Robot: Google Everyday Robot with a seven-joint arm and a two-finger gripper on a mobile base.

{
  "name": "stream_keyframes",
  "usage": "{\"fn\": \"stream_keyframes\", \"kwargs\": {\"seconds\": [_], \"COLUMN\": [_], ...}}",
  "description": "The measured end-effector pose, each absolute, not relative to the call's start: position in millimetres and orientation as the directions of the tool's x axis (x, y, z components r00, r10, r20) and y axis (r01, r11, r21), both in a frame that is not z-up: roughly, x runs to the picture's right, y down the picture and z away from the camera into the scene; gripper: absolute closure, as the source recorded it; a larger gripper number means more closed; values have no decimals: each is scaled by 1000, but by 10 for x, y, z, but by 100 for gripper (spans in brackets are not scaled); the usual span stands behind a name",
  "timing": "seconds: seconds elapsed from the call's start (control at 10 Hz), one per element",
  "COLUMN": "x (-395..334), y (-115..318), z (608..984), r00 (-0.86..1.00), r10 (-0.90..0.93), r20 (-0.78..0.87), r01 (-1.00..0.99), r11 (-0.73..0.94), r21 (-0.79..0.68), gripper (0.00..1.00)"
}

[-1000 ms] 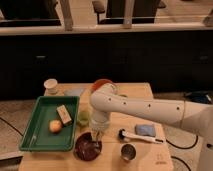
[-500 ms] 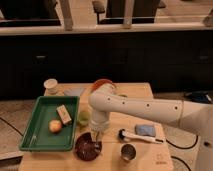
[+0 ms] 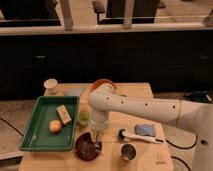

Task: Place fork in purple bowl

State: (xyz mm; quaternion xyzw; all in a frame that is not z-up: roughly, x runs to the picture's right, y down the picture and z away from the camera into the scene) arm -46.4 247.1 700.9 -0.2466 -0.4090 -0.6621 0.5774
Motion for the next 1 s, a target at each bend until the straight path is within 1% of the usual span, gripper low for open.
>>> {"fn": "stream_keyframes", "kwargs": {"seconds": [1.0], "x": [-744], "y": [2511], "z": [6905], "r00": [-300], "r10": [-593], "r20": [747], "r01": [940], "r11": [-50], "r21": [338], "gripper": [100]}}
